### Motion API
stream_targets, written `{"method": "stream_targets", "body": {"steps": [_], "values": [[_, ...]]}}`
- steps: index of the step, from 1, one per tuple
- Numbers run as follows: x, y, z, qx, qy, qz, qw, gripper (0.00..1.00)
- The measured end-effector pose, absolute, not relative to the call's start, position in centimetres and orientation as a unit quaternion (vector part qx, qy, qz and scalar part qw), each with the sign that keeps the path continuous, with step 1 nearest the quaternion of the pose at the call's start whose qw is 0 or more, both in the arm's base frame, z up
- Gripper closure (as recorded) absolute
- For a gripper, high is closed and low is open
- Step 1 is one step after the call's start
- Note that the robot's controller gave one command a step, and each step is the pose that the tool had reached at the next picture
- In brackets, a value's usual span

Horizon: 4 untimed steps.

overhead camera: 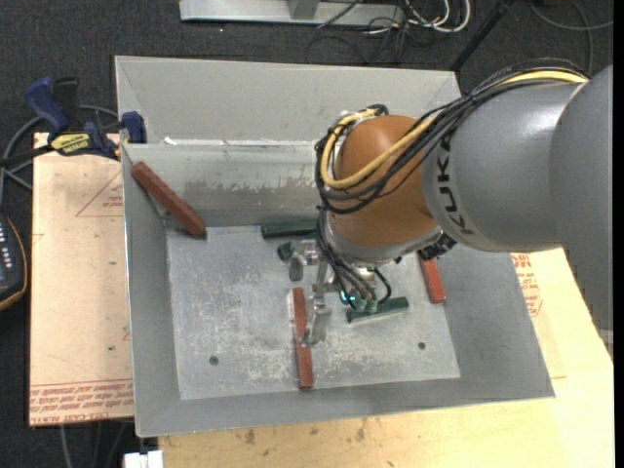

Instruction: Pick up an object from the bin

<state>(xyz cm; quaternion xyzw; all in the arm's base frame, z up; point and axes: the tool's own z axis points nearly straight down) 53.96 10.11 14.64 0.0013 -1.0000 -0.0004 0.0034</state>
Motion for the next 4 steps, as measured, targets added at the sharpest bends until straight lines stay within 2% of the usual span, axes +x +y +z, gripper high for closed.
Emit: {"method": "stream_targets", "body": {"steps": [1, 2, 3, 4], "values": [[48.7, 9.2, 7.2, 0.095, -0.995, -0.001, -0.008, 0.0], [53.7, 5.8, 7.4, 0.205, -0.979, 0.0, -0.002, 0.0], [59.3, -4.5, 9.6, 0.185, -0.983, 0.002, -0.004, 0.0], [56.9, -5.5, 6.9, 0.072, -0.997, -0.001, 0.0, 0.0]]}}
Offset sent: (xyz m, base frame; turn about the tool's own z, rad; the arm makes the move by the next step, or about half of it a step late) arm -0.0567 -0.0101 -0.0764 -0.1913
